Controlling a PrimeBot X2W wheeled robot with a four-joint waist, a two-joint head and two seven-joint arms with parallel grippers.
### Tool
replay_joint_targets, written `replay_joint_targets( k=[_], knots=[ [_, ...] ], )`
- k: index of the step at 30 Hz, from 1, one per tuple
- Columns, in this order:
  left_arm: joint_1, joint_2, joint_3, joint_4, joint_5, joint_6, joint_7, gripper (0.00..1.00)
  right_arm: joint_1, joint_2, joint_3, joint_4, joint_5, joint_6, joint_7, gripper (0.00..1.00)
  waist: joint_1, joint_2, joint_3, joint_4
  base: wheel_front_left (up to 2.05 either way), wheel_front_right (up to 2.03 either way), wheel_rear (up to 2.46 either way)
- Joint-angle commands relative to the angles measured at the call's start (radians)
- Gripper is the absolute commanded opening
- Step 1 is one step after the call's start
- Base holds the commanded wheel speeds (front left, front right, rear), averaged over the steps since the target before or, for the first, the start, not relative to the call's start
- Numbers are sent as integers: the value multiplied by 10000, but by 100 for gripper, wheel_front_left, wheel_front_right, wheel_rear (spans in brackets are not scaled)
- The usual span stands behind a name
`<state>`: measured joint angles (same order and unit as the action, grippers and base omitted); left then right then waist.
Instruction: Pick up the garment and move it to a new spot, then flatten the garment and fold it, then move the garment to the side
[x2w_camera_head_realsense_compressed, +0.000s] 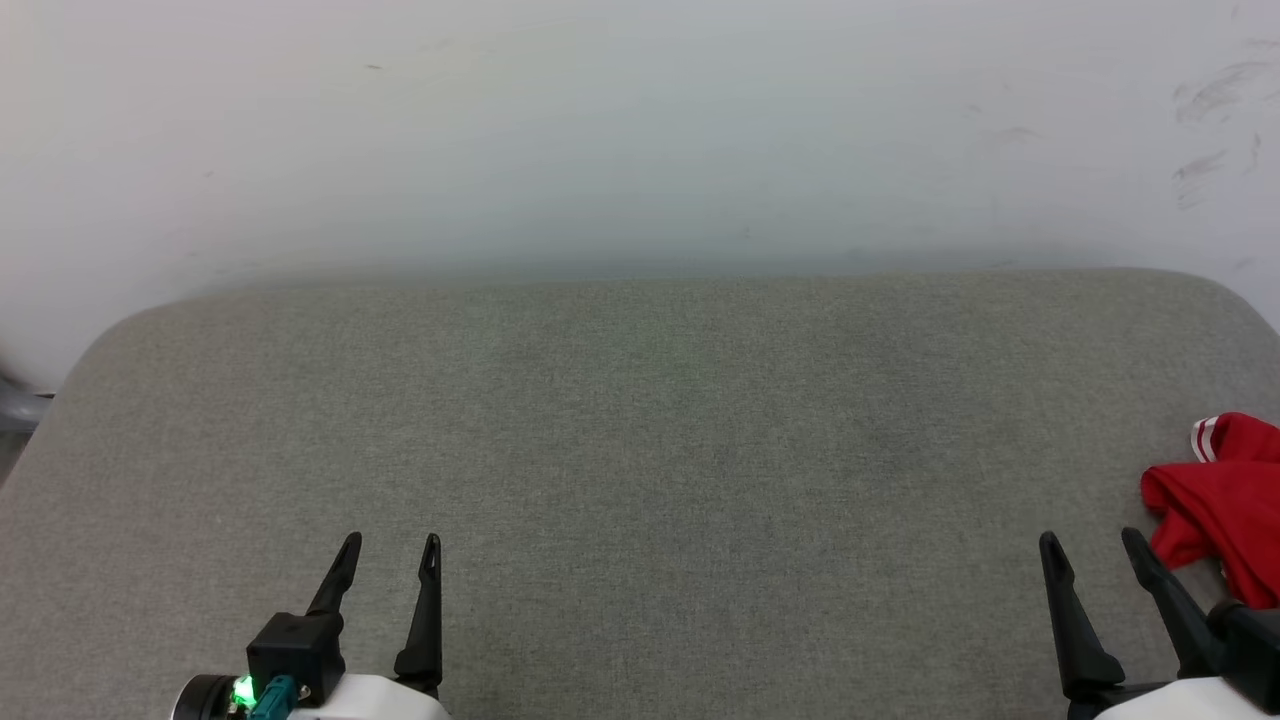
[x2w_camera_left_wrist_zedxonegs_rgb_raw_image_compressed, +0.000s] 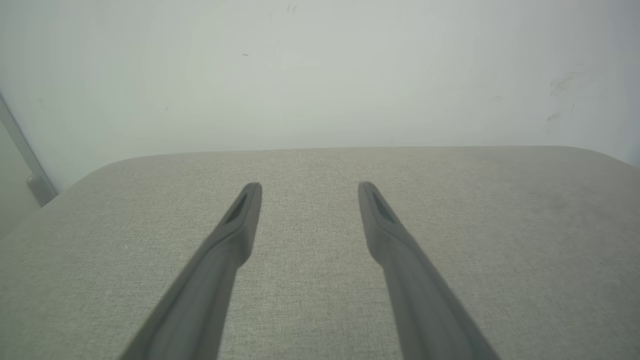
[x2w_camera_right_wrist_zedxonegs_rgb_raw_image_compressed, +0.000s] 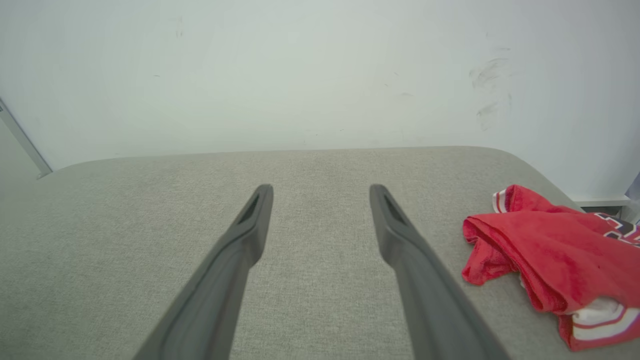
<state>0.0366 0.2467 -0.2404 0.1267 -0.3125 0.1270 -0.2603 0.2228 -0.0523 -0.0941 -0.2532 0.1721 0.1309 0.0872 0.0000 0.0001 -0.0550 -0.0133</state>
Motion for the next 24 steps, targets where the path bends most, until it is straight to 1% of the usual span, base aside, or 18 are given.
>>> replay_joint_targets(
  k=[1, 3, 4, 8, 24],
  knots=[
    [-69, 65, -7, 51, -24, 14, -30, 100, -178, 33, 16, 66, 12, -4, -89, 100, 0, -1, 0, -9, 0, 0, 0],
    [-118, 64, -27, 79, -53, 12, 9, 100, -207, 33, 22, 139, -4, -4, -136, 100, 0, -1, 2, -16, 0, 0, 0],
    [-27, 22, -36, 68, -22, -3, 21, 0, -118, 0, 20, 142, 20, 0, -94, 0, 1, -1, 2, -17, 0, 0, 0],
    [175, -128, -105, 368, -116, -21, 57, 0, 30, 4, 59, 518, 143, 0, -83, 0, 1, -1, 6, -19, 0, 0, 0],
    [-203, -493, 644, 557, -2855, -561, 813, 0, -691, -138, 183, 1440, 3312, 0, -157, 0, 1, -1, 80, 1, 0, 0, 0]
  ],
)
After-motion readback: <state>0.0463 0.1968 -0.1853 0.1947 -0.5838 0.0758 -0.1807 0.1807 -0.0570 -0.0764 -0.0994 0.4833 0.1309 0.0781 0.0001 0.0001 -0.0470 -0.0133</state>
